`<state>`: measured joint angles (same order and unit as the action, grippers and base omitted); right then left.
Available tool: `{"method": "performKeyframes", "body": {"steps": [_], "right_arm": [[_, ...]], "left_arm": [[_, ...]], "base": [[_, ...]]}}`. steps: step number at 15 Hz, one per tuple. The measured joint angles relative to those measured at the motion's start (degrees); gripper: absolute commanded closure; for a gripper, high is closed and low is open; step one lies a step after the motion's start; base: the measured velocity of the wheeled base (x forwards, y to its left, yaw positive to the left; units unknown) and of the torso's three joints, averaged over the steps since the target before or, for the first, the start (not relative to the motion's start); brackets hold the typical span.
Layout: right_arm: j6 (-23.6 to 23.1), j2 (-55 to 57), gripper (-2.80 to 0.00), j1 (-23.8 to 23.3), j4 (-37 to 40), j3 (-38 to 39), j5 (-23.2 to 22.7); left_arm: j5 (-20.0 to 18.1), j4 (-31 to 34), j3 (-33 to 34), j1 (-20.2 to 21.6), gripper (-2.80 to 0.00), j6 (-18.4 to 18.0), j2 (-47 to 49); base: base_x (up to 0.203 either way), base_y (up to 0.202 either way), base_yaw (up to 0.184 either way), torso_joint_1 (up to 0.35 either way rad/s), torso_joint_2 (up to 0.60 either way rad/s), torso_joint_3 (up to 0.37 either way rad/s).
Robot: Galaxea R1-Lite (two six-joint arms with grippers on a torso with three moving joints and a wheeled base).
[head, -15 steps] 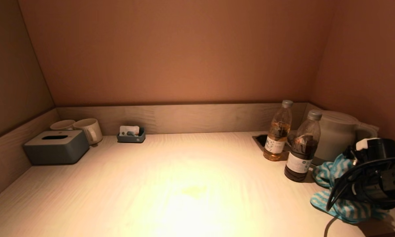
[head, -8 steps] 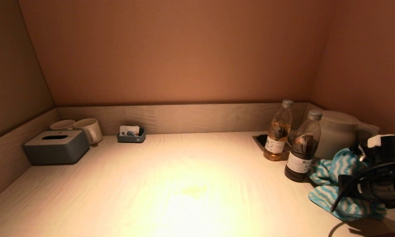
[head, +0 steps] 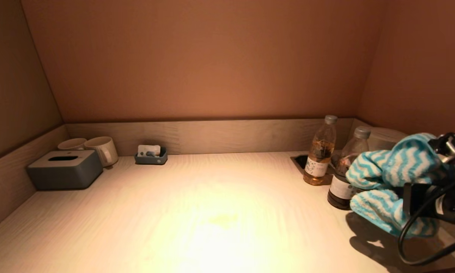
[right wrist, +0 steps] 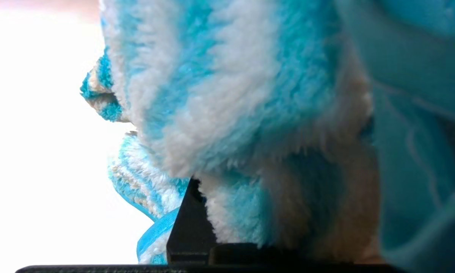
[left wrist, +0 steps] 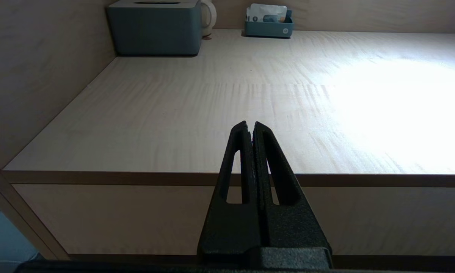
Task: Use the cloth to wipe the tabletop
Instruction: Sweep the stains on the table
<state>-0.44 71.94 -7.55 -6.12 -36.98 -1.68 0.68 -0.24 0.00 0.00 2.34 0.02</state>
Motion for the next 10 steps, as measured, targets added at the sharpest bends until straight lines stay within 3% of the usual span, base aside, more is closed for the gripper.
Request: {"method": "performKeyframes", "body": {"steps": [4,10], "right_arm": [[0.27,-2.65,0.00,9.41,0.95,-2.32,-0.27],[0.99,3.17,0.00,13.77,0.50,-7.18,-0.21]], "left_arm": [[0.00,0.00,0.00,0.00,0.00,-0.02,0.00],[0.00,0.02,0.00,0.00,0.00,-0.02,0.00]], "base": [[0.000,0.000,0.000,0.000,0.00,0.000],[0.000,0.000,0.000,0.000,0.00,0.000]]}}
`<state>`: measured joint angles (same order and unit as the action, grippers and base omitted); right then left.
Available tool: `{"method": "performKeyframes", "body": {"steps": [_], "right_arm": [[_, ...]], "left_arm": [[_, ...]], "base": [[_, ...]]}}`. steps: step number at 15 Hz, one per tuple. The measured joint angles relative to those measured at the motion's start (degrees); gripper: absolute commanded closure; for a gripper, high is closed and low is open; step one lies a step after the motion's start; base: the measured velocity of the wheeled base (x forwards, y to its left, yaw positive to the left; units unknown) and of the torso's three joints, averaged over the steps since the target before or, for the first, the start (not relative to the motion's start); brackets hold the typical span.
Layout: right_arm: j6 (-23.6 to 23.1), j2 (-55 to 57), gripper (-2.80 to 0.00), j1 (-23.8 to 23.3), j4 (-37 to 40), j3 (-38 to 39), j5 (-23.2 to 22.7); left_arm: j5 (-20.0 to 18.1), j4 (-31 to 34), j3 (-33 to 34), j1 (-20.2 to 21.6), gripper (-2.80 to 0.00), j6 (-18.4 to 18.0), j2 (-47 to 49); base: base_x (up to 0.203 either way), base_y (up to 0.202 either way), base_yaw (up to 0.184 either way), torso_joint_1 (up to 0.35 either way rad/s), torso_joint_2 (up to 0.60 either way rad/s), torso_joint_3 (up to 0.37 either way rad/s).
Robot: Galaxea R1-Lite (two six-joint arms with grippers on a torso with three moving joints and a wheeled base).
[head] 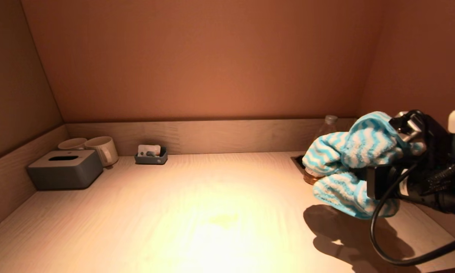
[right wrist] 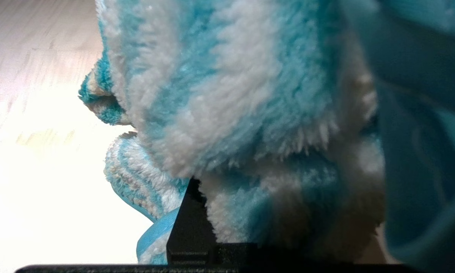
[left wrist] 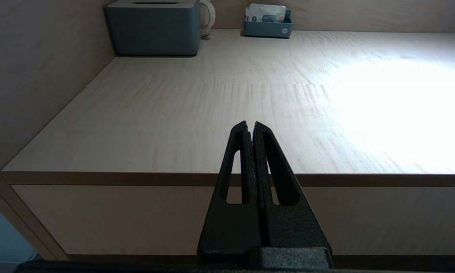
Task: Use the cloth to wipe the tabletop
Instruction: Sweep the stains on the table
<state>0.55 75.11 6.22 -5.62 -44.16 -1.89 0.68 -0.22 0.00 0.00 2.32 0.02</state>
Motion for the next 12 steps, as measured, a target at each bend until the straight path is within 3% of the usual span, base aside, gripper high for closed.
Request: {"method": "performKeyframes", "body": {"steps": [7,12], "right_arm": [[0.79,16.58,0.00,5.23,-0.02,-11.70,0.46],[0.83,27.83,0.00,12.85,-0.05,-19.32,1.89]], "left_arm": [[0.00,-0.01,0.00,0.00,0.00,0.00,0.00],[0.00,-0.01,0.00,0.00,0.00,0.00,0.00]], "base": [[0.000,0.000,0.000,0.000,0.00,0.000],[0.000,0.000,0.000,0.000,0.00,0.000]]}}
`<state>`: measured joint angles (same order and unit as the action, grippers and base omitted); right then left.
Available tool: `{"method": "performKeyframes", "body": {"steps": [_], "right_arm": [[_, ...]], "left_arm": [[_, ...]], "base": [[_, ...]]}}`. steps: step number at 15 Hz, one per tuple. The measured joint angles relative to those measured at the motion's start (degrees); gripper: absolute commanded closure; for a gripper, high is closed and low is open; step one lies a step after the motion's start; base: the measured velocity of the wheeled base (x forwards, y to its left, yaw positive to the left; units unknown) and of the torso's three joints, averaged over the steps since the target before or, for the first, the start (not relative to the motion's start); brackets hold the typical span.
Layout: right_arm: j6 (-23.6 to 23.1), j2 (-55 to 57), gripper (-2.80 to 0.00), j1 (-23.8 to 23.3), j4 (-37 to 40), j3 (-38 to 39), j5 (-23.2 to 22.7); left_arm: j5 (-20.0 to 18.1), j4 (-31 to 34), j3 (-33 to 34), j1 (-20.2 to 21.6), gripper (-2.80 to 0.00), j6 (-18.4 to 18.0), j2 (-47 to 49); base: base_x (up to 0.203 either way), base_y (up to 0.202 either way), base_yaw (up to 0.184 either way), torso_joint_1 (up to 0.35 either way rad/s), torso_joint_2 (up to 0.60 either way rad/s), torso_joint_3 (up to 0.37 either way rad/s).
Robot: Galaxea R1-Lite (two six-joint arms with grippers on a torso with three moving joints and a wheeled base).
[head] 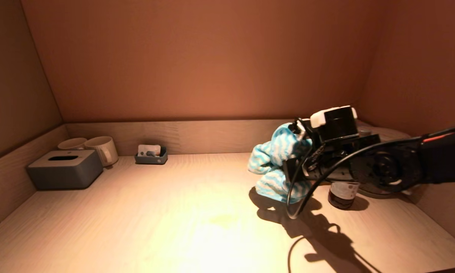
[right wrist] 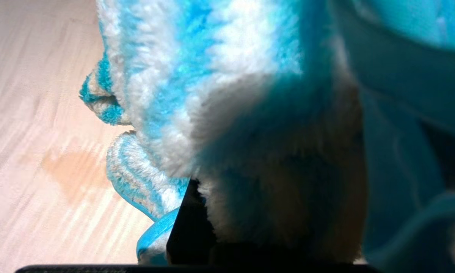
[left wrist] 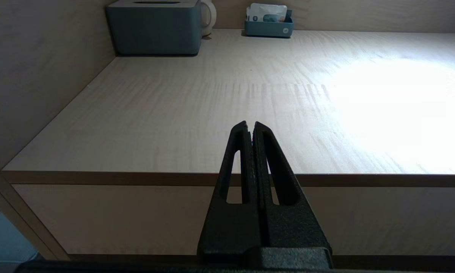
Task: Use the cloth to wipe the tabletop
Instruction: Sweep the stains on the table
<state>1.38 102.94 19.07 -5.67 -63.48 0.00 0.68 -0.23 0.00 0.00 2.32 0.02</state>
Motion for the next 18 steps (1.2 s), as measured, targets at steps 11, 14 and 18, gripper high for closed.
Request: {"method": "performKeyframes", "body": {"steps": [11,14,18], "right_arm": [[-0.11,17.49,0.00,13.12,-3.14,-4.84,3.76],[-0.09,19.13,0.00,18.79,-3.39,-5.98,5.29],[0.07,18.58,0.00,25.89,-3.64,-4.33,7.39]], "left_arm": [[0.05,0.02,0.00,0.00,0.00,0.00,0.00],[-0.02,-0.01,0.00,0.00,0.00,0.02,0.00],[0.00,-0.02,0.00,0.00,0.00,0.02,0.00]], "base": [[0.000,0.000,0.000,0.000,0.00,0.000],[0.000,0.000,0.000,0.000,0.00,0.000],[0.000,0.000,0.000,0.000,0.00,0.000]]}}
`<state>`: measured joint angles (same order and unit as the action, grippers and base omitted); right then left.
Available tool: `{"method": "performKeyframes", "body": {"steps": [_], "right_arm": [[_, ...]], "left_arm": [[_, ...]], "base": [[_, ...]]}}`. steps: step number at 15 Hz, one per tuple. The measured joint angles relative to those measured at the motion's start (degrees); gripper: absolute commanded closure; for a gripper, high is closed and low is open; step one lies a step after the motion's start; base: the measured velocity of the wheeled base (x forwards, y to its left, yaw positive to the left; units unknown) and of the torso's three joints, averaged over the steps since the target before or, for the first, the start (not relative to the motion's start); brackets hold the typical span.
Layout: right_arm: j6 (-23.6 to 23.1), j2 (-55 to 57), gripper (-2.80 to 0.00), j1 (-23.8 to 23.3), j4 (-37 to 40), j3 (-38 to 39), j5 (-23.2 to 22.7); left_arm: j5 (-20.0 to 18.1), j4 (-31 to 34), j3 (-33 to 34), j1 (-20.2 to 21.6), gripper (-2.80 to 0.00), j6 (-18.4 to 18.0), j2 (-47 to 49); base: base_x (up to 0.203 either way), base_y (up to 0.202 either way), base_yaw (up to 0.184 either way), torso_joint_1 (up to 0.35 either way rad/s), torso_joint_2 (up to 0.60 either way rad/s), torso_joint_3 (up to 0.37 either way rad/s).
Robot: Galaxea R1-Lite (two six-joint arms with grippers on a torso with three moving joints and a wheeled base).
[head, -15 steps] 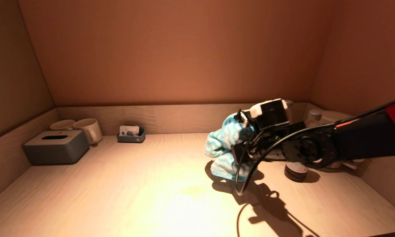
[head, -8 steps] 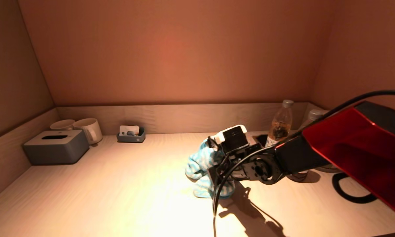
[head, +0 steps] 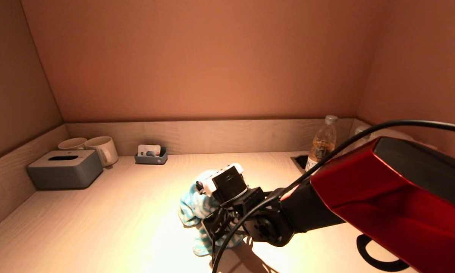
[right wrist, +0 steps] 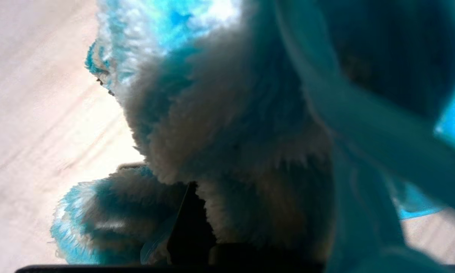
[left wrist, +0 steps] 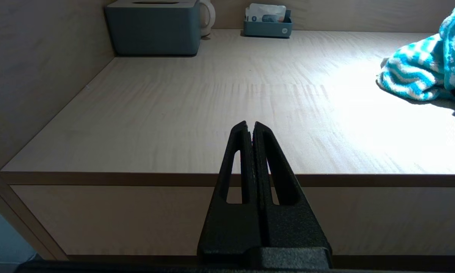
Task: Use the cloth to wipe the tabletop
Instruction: Sweep the stains on the table
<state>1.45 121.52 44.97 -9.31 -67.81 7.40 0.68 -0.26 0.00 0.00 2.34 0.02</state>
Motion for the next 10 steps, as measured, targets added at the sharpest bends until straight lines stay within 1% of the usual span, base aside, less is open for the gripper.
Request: {"method": "performKeyframes", "body": {"steps": [3,6,8,10], "right_arm": [[-0.29,-2.58,0.00,3.52,-0.02,3.96,1.25],[-0.46,-6.23,0.00,5.03,-0.27,9.49,1.75],[-0.52,-8.36,0.00,4.93,-0.93,12.48,1.78],[-0.98,-10.25,0.00,1.45,-1.98,15.62,1.64]], "left_arm": [[0.01,0.02,0.00,0.00,0.00,-0.01,0.00],[-0.01,0.04,0.00,0.00,0.00,-0.02,0.00],[0.00,0.01,0.00,0.00,0.00,-0.02,0.00],[0.00,0.01,0.00,0.00,0.00,-0.02,0.00]], "base": [[0.000,0.000,0.000,0.000,0.00,0.000],[0.000,0.000,0.000,0.000,0.00,0.000],[0.000,0.000,0.000,0.000,0.00,0.000],[0.000,0.000,0.000,0.000,0.00,0.000]]}}
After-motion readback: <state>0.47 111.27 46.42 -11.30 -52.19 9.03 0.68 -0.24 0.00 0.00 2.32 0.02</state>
